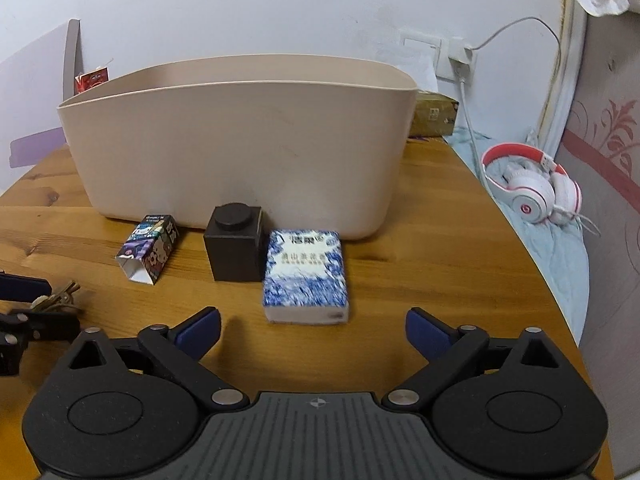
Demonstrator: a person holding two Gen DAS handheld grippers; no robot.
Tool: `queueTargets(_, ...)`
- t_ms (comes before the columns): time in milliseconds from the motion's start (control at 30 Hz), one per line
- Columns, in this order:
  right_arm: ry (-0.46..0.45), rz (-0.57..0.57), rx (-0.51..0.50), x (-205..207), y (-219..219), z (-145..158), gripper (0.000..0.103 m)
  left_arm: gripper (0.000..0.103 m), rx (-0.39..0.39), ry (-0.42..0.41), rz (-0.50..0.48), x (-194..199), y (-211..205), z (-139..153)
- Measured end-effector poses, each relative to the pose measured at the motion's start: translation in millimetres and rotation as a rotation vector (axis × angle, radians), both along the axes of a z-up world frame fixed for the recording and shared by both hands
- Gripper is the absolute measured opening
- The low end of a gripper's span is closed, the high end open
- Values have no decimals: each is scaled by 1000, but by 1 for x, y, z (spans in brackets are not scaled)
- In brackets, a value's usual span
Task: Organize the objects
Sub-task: 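Grasp the wooden clip with the left gripper while the right grasps the tea box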
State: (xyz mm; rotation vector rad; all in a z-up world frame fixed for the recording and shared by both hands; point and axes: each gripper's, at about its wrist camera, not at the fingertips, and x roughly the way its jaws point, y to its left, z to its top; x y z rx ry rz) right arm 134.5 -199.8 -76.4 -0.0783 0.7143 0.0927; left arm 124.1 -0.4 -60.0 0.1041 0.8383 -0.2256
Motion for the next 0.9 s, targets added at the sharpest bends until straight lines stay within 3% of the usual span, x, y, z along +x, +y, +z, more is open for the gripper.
queueTargets(67,8,1,-4,5,3,-3,91,19,-4,-5,7,3,1,0)
queueTargets(167,9,8,28,9,4,-4,80,15,-14,-8,12,6,2,0)
queueTargets(200,7,9,38,10,4,-4,73,15,-16,-10,11,6,2,-1)
queueTargets(233,-1,6,40,9,5,-3,55,15,-18,-12,11,7,2,-1)
queueTargets(300,-1,9,44,10,6,-2,44,14,-26,-11,15,7,3,0)
queueTargets(433,-2,6,51,6,7,-2,44,14,-63,-12,50,7,9,0)
queueTargets(900,-21,32,76,-33,0,16,43,14,-74,-69,24,-6,9,20)
